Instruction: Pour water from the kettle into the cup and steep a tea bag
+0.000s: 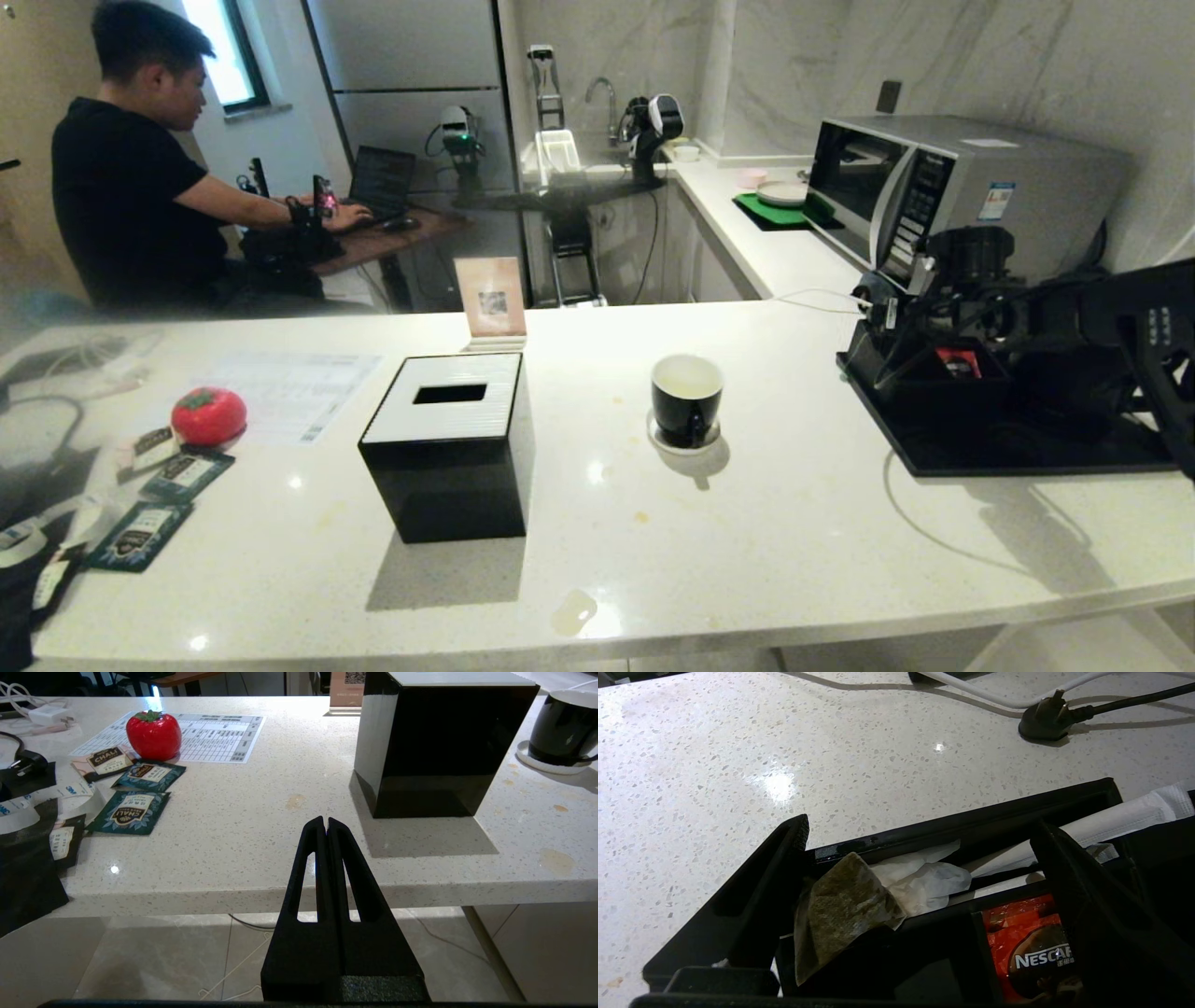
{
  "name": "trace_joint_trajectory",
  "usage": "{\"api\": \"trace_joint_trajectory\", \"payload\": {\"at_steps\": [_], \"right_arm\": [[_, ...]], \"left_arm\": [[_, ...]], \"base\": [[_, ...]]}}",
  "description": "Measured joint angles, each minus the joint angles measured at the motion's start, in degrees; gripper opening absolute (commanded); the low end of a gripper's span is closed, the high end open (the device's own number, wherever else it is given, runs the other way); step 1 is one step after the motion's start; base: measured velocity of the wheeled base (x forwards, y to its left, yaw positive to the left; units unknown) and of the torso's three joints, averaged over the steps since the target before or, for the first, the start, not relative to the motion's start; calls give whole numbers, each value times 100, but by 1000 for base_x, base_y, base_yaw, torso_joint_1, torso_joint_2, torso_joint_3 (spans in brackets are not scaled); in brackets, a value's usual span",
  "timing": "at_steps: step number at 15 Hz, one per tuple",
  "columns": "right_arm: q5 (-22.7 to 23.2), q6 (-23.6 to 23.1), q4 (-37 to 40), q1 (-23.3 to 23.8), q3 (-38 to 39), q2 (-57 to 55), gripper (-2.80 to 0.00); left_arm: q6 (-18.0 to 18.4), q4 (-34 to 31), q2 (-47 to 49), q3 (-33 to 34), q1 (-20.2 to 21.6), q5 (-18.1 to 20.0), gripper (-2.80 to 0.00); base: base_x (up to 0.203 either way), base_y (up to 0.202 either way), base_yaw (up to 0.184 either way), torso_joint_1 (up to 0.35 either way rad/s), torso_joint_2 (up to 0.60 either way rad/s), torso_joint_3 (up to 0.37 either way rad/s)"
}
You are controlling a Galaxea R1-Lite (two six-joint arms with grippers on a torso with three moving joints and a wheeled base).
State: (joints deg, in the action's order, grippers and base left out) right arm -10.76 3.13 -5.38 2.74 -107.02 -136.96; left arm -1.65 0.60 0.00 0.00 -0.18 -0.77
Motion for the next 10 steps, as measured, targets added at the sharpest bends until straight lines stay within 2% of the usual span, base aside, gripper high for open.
{"api": "trace_joint_trajectory", "payload": {"at_steps": [10], "right_arm": [[13, -7, 20, -2, 148, 233, 0]], "left_arm": [[5, -2, 0, 0, 2, 0, -280]], "base": [[0, 0, 0, 0, 0, 0]]}}
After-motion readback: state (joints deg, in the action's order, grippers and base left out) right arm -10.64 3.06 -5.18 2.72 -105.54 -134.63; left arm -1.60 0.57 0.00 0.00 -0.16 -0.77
